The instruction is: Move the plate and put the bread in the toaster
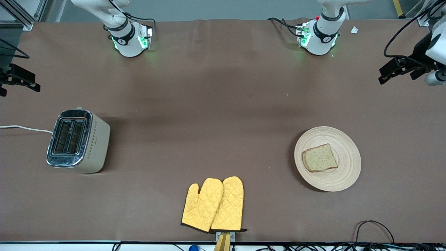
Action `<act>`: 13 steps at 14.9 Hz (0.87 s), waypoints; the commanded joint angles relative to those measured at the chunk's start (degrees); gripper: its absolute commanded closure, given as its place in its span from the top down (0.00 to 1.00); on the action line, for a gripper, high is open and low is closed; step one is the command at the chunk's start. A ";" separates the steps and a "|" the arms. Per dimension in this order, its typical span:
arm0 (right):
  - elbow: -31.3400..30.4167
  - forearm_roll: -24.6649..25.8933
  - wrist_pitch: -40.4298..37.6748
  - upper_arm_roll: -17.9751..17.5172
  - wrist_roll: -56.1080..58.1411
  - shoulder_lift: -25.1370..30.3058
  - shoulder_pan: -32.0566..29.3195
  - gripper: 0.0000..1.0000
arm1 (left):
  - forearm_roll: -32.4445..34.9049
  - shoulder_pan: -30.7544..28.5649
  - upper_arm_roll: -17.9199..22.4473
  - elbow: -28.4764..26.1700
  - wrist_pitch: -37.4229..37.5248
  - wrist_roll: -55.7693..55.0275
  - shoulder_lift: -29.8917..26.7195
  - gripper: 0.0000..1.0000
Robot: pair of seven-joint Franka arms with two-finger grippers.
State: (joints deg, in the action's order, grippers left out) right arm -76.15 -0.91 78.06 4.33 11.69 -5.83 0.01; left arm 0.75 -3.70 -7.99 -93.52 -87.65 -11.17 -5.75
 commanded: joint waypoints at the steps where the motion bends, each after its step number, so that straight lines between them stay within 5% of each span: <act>1: -2.24 0.29 -0.80 -0.38 0.36 1.25 -0.97 1.00 | 0.21 0.36 0.00 1.58 1.34 0.71 0.39 1.00; 6: -2.34 0.99 -3.18 -0.38 0.44 1.17 -1.06 1.00 | 0.04 0.10 -0.09 2.02 1.34 0.80 0.47 1.00; 9: -2.60 1.88 1.90 -0.38 0.70 -0.23 -1.32 1.00 | -0.14 -0.16 0.34 2.11 1.34 1.06 0.47 1.00; 13: -5.05 1.00 6.65 -0.47 -0.35 -0.68 -2.02 1.00 | -7.84 -3.84 3.41 2.02 0.90 3.78 2.57 1.00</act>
State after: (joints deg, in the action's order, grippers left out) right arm -78.74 0.34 82.00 4.42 11.72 -7.04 -1.16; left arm -2.25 -5.27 -6.30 -92.95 -87.50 -9.57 -5.34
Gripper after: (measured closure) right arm 0.000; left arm 0.000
